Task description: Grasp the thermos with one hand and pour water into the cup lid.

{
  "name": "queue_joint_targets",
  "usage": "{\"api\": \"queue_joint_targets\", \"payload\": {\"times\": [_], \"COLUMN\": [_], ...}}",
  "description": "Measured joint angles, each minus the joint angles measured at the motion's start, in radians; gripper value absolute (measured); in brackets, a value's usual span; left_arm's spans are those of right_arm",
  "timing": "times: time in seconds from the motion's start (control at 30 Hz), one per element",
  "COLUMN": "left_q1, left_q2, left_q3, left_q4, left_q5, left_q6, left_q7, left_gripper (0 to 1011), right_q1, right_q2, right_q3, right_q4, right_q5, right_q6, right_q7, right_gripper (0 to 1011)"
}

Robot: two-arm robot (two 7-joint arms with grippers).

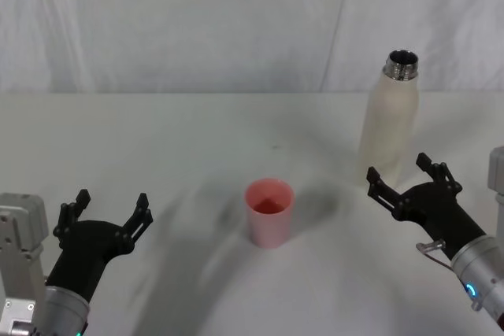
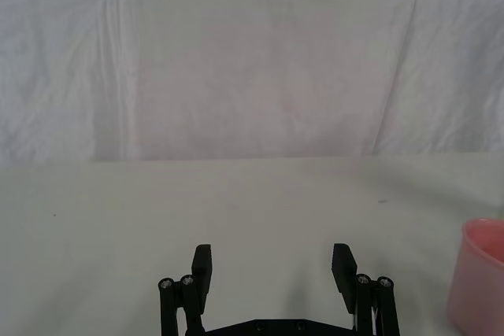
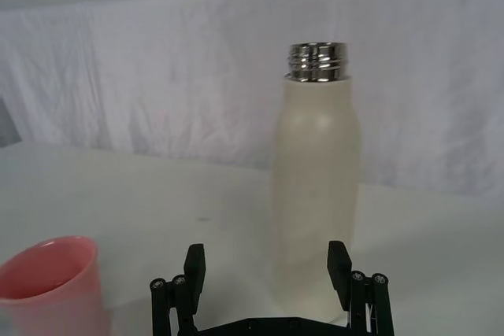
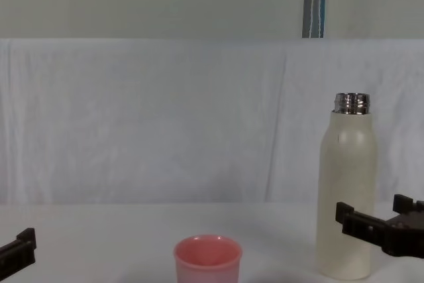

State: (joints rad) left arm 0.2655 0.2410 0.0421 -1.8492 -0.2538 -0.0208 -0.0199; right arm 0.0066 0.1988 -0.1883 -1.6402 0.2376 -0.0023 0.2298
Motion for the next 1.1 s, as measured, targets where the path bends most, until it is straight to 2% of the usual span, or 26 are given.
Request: {"api": "queue_joint_targets", "payload": {"times": [0.5, 1.1], "left_q1": [0.000, 0.000], "left_q2": [0.000, 0.000], "left_q3": [0.000, 0.000], "left_q4": [0.000, 0.000], "left_q5": [0.000, 0.000], "left_q6": [0.000, 0.000], "left_q7": [0.000, 0.000], "left_gripper": [1001, 1001], "right_q1": [-0.010, -0.018], "right_q2": [0.021, 0.039], "right_q3": [-0.026, -0.033], "right_q4": [-0.009, -0.017], "right_q5": [-0.014, -0.003], "right_q6": [-0.005, -0.005], "right_q7": [0.004, 0.018], "right_gripper": [1000, 1000]}}
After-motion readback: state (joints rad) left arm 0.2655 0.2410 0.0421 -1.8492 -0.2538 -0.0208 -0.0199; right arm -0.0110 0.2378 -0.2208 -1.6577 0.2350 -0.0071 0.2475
